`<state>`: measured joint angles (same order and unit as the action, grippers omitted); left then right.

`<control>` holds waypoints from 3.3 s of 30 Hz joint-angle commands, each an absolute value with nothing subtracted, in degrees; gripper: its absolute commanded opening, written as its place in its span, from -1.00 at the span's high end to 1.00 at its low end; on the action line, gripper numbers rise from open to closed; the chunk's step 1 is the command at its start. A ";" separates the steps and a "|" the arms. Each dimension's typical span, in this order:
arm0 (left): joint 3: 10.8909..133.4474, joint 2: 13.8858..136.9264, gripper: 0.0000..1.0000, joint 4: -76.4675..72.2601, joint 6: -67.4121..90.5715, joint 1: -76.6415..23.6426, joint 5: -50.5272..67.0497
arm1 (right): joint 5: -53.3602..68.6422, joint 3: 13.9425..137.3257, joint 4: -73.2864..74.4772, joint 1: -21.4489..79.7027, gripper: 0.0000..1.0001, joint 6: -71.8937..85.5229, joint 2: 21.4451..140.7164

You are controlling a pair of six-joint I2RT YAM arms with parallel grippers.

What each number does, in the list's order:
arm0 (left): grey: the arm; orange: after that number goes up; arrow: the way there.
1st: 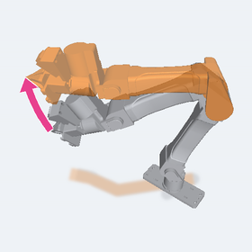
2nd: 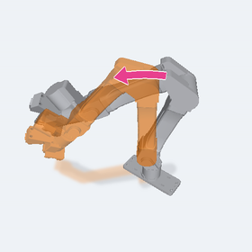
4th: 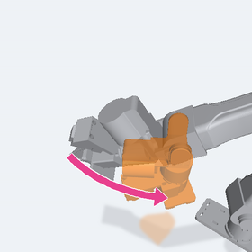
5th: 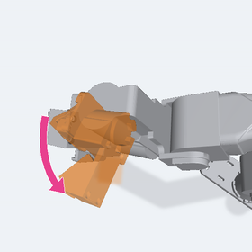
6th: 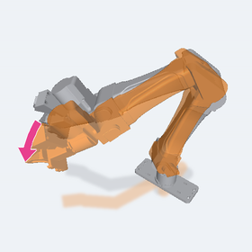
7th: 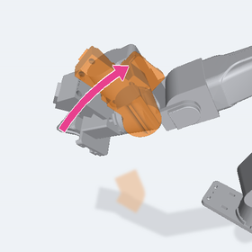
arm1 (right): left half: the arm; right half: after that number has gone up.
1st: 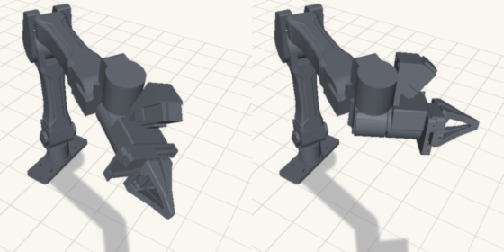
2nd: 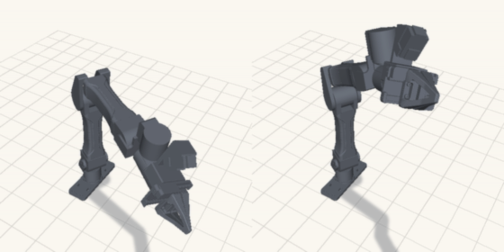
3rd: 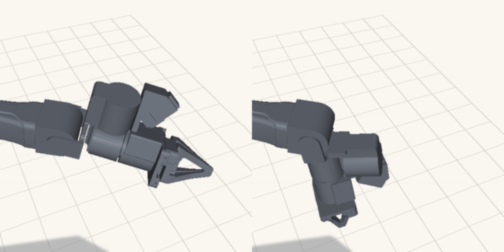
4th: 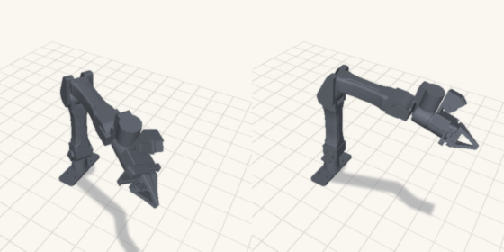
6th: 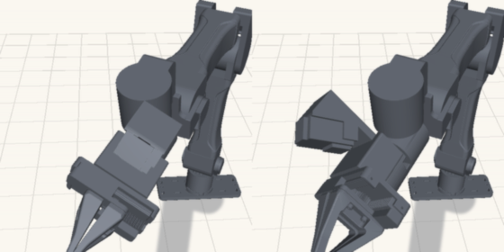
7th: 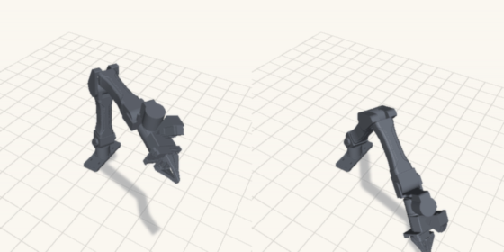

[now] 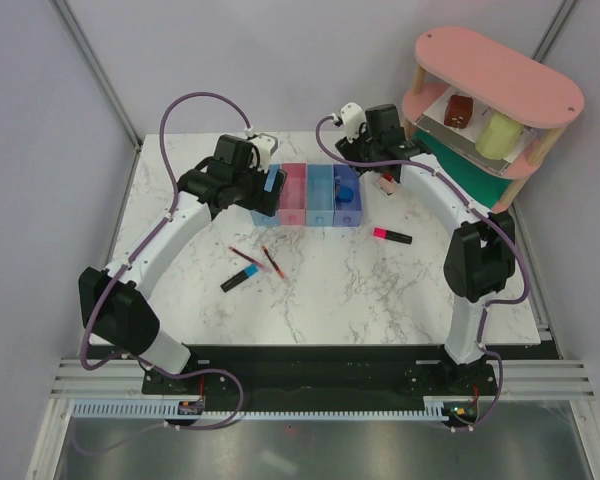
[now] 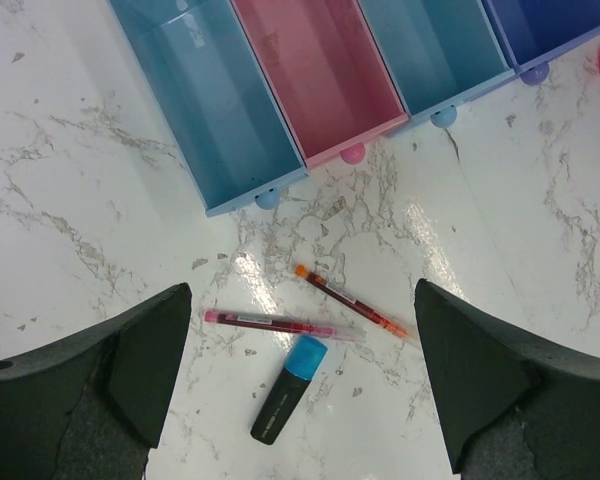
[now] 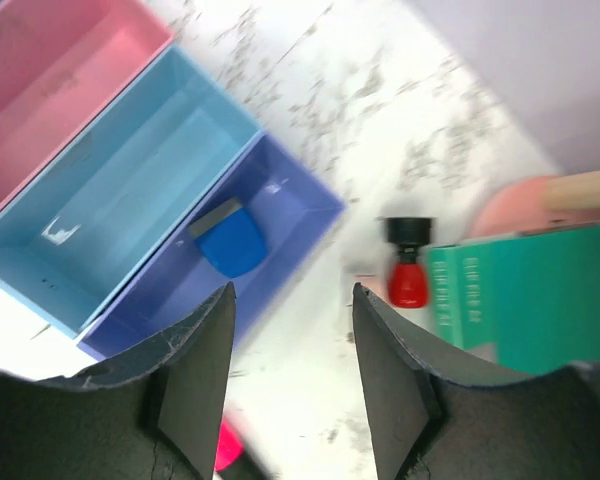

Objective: Sort the stationery into containers
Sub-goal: Place the stationery in the storage box, then pick up the stationery from the center of the board.

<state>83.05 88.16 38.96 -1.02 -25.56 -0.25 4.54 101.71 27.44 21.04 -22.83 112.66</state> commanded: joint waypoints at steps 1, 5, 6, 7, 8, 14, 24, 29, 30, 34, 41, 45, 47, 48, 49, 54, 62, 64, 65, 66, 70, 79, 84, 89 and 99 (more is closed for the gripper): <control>82.88 85.34 -0.99 38.32 -4.04 -25.40 2.55 | -1.58 103.09 25.67 20.13 -0.15 -26.72 111.78; 82.62 84.46 -0.99 38.32 -4.66 -25.49 2.90 | -2.20 107.65 25.58 17.32 -0.15 -27.51 117.06; 82.27 84.20 -0.99 38.32 -4.92 -25.49 2.99 | -2.46 108.80 25.58 16.97 -0.15 -27.86 118.29; 82.09 84.03 -0.99 38.41 -5.10 -25.40 2.99 | -2.46 111.24 25.58 16.53 -0.15 -28.12 120.74; 81.92 83.59 -0.99 38.50 -5.27 -25.49 2.90 | -2.55 112.66 25.66 16.09 -0.18 -29.00 122.07; 80.86 82.71 -0.99 38.85 -7.03 -25.40 1.76 | -3.43 122.33 25.40 14.86 -0.47 -31.46 131.04; 79.98 82.00 -0.99 39.46 -8.52 -25.49 0.17 | -3.78 125.68 23.12 13.36 -0.67 -32.78 137.63; 79.37 81.48 -0.99 39.64 -8.70 -25.40 0.09 | -2.73 125.77 22.50 11.87 -0.69 -32.52 139.48; 79.19 81.39 -0.99 39.64 -8.70 -25.40 0.17 | -2.64 125.60 22.33 11.69 -0.69 -32.61 139.92; 78.58 81.12 -0.99 39.64 -8.96 -25.40 -1.93 | -1.50 125.07 21.97 11.25 -0.71 -32.87 141.06; 78.05 80.60 -0.99 39.64 -9.75 -25.40 -3.51 | 2.37 124.10 21.36 10.63 -0.71 -33.13 141.77; 78.13 80.95 -0.99 39.73 -10.02 -25.40 -4.04 | 4.13 123.75 21.36 10.72 -0.72 -33.48 142.12; 78.22 81.12 -0.99 39.73 -10.19 -25.49 -4.22 | 4.74 123.49 21.36 10.72 -0.72 -33.49 142.12; 78.31 81.21 -0.99 39.73 -10.02 -25.40 -4.31 | 4.83 123.14 21.36 10.72 -0.72 -33.49 142.21; 78.31 81.30 -0.99 39.73 -10.11 -25.40 -4.39 | 4.92 122.87 21.36 10.64 -0.72 -33.83 142.21; 78.22 81.47 -0.99 39.73 -10.20 -25.49 -4.48 | 5.10 121.47 21.36 10.72 -0.72 -34.72 142.91; 78.31 81.56 -0.99 39.73 -10.63 -25.49 -4.92 | 6.24 122.61 21.36 10.63 -0.67 -34.63 144.58; 78.22 81.56 -0.99 39.73 -10.63 -25.40 -4.92 | 6.41 122.96 21.36 10.63 -0.63 -34.63 145.11; 78.22 81.56 -0.99 39.64 -10.72 -25.49 -4.92 | 6.59 123.05 21.44 10.72 -0.61 -34.54 145.37; 78.22 81.65 -0.99 39.64 -10.64 -25.40 -5.01 | 6.59 123.13 21.36 10.72 -0.60 -34.63 145.46; 78.22 81.91 -0.99 39.64 -10.72 -25.49 -5.01 | 7.64 122.08 21.62 10.72 -0.49 -34.54 145.11; 78.31 81.91 -0.99 39.64 -10.99 -25.40 -5.10 | 8.00 120.85 22.32 10.63 -0.10 -35.51 144.93; 78.49 82.00 -0.99 39.55 -10.99 -25.49 -5.10 | 7.82 121.11 22.59 10.81 0.12 -35.33 144.58; 78.75 82.18 -0.99 39.46 -10.63 -25.40 -4.57 | 7.21 121.46 22.50 10.72 0.17 -34.81 143.62; 78.84 81.56 -0.99 39.46 -10.37 -25.40 -4.04 | 7.47 123.05 22.59 11.42 0.23 -32.43 140.10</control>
<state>78.24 82.67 40.34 -8.99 -25.56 -4.38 7.05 121.54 21.06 10.83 -34.22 143.57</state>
